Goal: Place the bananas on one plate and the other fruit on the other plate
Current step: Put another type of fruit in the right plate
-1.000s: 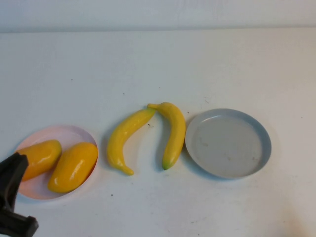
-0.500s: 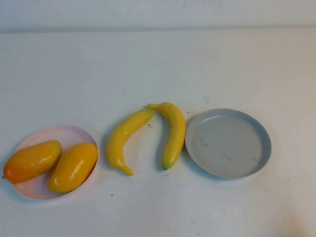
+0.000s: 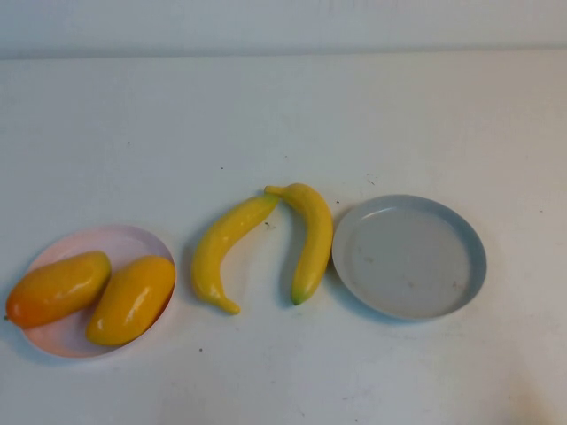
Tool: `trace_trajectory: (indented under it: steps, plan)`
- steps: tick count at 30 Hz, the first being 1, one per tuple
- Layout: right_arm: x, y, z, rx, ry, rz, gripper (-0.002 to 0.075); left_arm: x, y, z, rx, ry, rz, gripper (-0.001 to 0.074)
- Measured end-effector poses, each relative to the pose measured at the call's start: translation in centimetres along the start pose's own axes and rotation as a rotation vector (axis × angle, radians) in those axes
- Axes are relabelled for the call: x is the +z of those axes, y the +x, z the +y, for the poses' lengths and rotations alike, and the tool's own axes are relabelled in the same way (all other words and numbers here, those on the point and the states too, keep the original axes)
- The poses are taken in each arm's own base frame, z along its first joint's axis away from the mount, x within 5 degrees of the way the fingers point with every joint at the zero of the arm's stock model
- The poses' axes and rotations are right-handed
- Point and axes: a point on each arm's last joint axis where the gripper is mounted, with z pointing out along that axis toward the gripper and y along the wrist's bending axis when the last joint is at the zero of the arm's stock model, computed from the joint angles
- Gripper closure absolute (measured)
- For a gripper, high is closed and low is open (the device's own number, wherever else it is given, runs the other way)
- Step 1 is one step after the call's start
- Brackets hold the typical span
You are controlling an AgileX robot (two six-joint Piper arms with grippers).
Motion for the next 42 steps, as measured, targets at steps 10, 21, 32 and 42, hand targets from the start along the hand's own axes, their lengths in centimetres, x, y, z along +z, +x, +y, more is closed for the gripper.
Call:
trace_trajectory:
  steps: [10,21,32,42]
  plan:
    - [0.0,0.0,0.0,0.000,0.000,0.000,0.0743,-0.1,1.1,0.0,0.000,0.003,0.117,0.0731]
    - [0.0,0.0,0.0,0.000,0.000,0.000,0.0743,-0.1,1.1,0.0,0.000,0.003,0.117,0.0731]
    - [0.0,0.0,0.0,0.000,0.000,0.000,0.0743,-0.1,1.1,0.0,0.000,0.001,0.117,0.0731]
    - [-0.1,-1.5,0.2,0.169,-0.038,-0.165,0.0743,-0.1,1.1,0.0,0.000,0.001,0.117,0.0731]
